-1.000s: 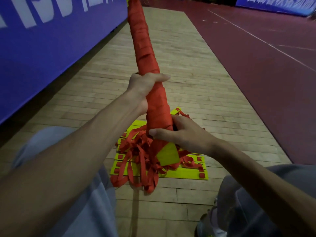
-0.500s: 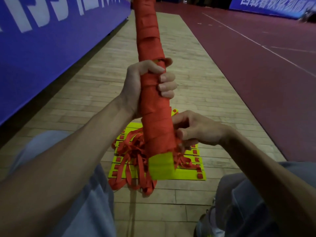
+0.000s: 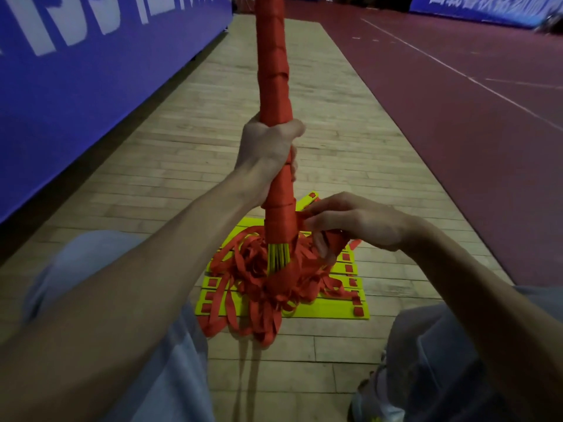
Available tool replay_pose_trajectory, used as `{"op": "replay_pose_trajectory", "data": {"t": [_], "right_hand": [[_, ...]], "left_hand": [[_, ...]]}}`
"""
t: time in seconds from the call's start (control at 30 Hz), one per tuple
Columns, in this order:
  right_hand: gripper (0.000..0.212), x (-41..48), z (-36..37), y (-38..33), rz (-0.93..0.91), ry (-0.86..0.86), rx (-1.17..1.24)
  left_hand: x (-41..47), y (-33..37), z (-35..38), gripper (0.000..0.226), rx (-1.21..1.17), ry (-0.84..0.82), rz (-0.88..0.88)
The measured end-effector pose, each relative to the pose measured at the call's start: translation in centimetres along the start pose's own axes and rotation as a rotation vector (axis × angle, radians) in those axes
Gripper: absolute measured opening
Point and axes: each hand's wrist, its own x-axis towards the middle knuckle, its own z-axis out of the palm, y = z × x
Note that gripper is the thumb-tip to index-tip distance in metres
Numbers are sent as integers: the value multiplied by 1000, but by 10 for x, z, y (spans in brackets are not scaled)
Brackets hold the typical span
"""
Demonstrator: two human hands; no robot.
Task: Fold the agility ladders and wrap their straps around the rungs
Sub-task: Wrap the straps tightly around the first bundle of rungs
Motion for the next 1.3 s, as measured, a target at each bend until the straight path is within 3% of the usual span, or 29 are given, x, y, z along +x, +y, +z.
{"op": "replay_pose_trajectory", "data": {"t": [0.07, 0.13, 0.23, 0.33, 0.47, 0.57, 0.7, 0.8, 0.93, 1.03, 1.17, 1.23, 1.3], "right_hand": [[62, 0, 10, -7, 52, 63, -234], [72, 5, 25, -8, 85, 185, -443], [64, 21, 48, 3, 66, 425, -599], [41, 29, 52, 10, 25, 550, -569], [32, 20, 29, 14, -68, 419, -387], [36, 10, 24, 7, -181, 229, -191], [41, 8, 20, 4, -219, 20, 10], [39, 7, 16, 3, -180, -51, 24], [40, 8, 7, 4, -143, -181, 76], [37, 8, -3, 11, -77, -96, -39], [8, 7, -7, 15, -110, 0, -368], [10, 8, -7, 17, -95, 14, -524], [15, 7, -8, 17, -49, 27, -533]], "left_hand": [[2, -9, 0, 18, 63, 113, 57], [3, -16, 2, 26, 106, 232, 92], [0, -21, 3, 38, 165, 293, 94], [-6, -19, 4, 38, 126, 171, 69], [-13, -4, -2, 39, -14, -26, 15], [-20, 9, -6, 20, -304, -289, -25], [-29, 12, -9, 39, -526, -606, -108], [-24, 10, -9, 43, -518, -682, -129], [-18, 14, -9, 46, -487, -644, -177], [-16, 16, -8, 45, -426, -576, -227], [-12, 10, -5, 38, -190, -327, -191], [-10, 7, -5, 40, -63, -187, -136], [-7, 5, -5, 37, 2, -95, -89]]}}
